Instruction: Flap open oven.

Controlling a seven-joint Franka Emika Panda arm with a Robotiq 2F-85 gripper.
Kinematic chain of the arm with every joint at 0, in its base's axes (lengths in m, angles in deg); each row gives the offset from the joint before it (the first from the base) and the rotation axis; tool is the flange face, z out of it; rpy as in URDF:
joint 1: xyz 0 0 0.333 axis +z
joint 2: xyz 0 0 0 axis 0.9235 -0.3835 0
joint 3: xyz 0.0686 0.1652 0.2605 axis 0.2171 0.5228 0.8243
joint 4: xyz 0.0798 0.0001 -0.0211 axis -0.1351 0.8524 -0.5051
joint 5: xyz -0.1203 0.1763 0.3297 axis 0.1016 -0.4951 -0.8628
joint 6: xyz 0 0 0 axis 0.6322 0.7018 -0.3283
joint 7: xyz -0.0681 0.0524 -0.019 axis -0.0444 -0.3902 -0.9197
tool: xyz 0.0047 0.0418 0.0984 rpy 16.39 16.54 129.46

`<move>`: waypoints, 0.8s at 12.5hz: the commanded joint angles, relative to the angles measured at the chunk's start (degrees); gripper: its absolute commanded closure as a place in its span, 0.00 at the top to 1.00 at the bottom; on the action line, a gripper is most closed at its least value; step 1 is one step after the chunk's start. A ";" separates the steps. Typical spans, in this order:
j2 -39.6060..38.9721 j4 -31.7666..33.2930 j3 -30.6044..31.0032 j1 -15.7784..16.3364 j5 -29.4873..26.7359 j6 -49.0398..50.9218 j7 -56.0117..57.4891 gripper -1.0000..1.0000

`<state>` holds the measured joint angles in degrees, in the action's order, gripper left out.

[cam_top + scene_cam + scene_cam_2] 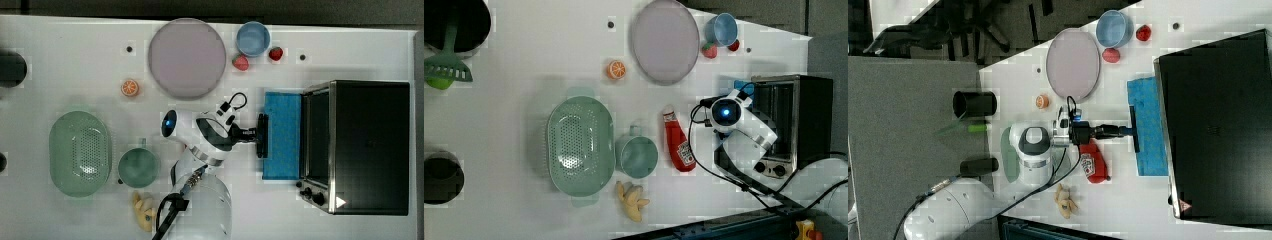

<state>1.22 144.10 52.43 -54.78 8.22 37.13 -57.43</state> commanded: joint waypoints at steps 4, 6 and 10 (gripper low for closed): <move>12.60 -1.28 -0.24 -0.37 -25.85 -4.11 -4.10 0.17; 20.14 -1.89 -0.51 -0.75 -39.08 -0.70 -4.10 0.17; 34.59 -6.70 -1.55 -1.12 -51.11 16.82 -4.10 0.17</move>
<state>34.78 139.29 52.15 -54.54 -40.35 52.36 -58.41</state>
